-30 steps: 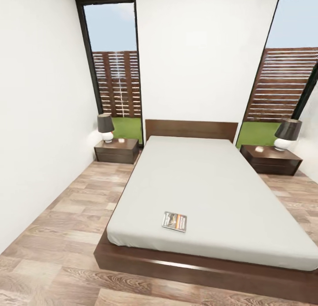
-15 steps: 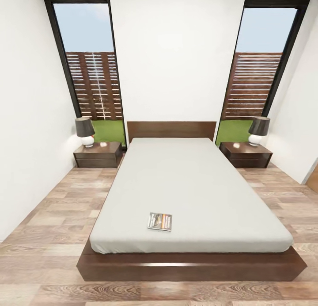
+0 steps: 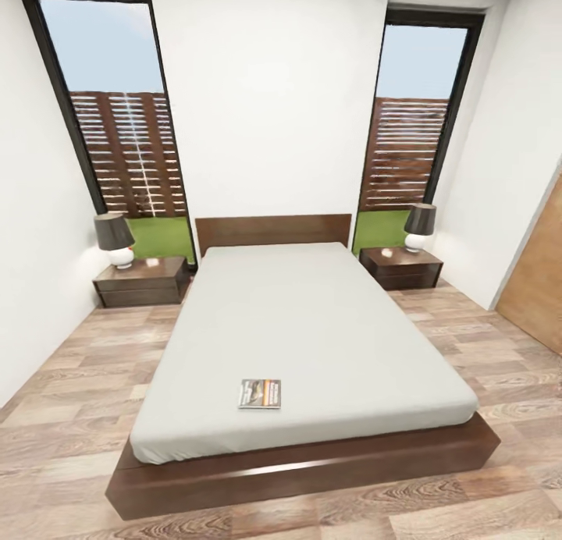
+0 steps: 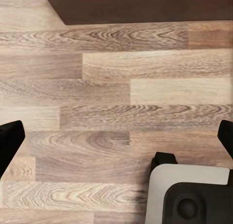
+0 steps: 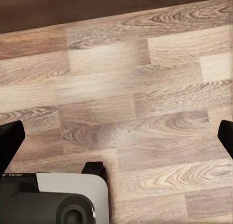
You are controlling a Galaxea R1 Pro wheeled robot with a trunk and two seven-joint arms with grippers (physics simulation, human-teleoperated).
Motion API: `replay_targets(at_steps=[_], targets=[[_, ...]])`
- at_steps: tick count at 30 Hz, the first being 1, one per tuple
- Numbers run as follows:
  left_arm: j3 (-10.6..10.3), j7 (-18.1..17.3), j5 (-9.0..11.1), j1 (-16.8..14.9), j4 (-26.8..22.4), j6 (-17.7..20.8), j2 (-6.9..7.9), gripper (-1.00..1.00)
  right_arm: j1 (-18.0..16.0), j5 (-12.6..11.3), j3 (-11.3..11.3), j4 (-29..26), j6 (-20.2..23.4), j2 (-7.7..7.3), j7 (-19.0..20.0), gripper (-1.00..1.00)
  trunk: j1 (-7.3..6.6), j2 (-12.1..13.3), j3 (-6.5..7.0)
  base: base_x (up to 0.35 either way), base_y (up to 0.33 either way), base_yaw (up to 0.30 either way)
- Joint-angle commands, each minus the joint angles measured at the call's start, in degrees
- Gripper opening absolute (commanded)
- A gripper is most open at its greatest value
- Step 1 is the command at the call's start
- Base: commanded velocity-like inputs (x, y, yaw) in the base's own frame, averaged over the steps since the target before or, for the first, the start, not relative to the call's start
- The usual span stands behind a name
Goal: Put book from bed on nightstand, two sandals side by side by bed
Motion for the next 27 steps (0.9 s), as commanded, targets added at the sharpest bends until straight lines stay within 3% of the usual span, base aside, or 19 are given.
replay_targets(at_steps=[1, 14, 27], targets=[[-0.4, -0.3, 0.6, 0.0, 0.0, -0.1, 0.02, 1.0, -0.1, 0.5, -0.5, 0.0, -0.2, -0.01, 0.2, 1.0, 0.04, -0.1, -0.12, 0.019, 0.0, -0.111], [-0.4, -0.3, 0.6, 0.0, 0.0, -0.1, 0.02, 1.0, -0.1, 0.5, -0.4, 0.0, -0.2, 0.07, 0.2, 1.0, 0.04, -0.1, -0.07, 0.17, 0.038, -0.035], [-0.4, -0.3, 0.6, 0.0, 0.0, -0.1, 0.01, 1.0, -0.1, 0.5, -0.4, 0.0, -0.2, 0.08, 0.2, 1.0, 0.04, -0.1, -0.06, 0.047, 0.007, -0.003]])
